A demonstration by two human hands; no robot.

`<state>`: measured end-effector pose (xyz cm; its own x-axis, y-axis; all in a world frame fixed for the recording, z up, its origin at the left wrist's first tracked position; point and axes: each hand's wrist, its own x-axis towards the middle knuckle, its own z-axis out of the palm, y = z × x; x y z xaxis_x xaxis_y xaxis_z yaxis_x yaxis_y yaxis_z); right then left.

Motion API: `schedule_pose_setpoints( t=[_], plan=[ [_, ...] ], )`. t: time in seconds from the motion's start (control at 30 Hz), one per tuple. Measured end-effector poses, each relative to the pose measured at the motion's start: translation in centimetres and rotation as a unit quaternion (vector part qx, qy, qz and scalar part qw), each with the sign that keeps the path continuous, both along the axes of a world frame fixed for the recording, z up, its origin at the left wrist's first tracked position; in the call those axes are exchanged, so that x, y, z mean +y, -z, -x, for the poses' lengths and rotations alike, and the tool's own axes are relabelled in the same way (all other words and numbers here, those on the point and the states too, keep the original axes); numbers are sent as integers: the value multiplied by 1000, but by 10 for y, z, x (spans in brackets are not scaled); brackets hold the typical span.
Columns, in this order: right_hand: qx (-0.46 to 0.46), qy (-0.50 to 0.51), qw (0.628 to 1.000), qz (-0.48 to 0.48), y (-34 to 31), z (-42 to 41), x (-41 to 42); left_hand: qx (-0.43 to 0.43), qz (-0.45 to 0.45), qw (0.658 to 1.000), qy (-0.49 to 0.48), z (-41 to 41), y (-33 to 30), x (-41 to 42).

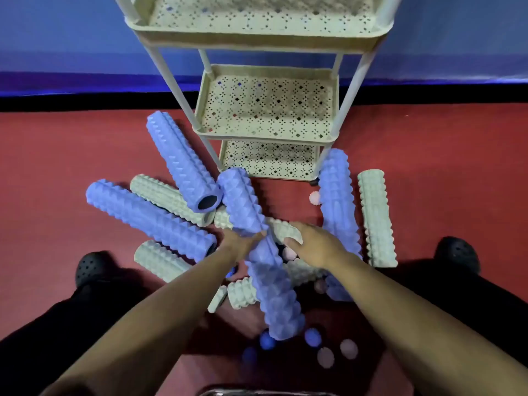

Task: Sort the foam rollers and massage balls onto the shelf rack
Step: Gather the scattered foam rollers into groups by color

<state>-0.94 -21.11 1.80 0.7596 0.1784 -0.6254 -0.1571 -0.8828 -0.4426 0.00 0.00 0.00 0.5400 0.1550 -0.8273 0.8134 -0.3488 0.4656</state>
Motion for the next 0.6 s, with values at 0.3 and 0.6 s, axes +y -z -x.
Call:
schedule_pose_setpoints(
  t=[0.3,0.6],
  plan=[
    [-4,44,998,-43,18,7,-7,22,33,999,-38,17,26,-9],
    [44,192,964,-178,-24,14,-14,49,145,987,50,28,-38,-30]
  ],
)
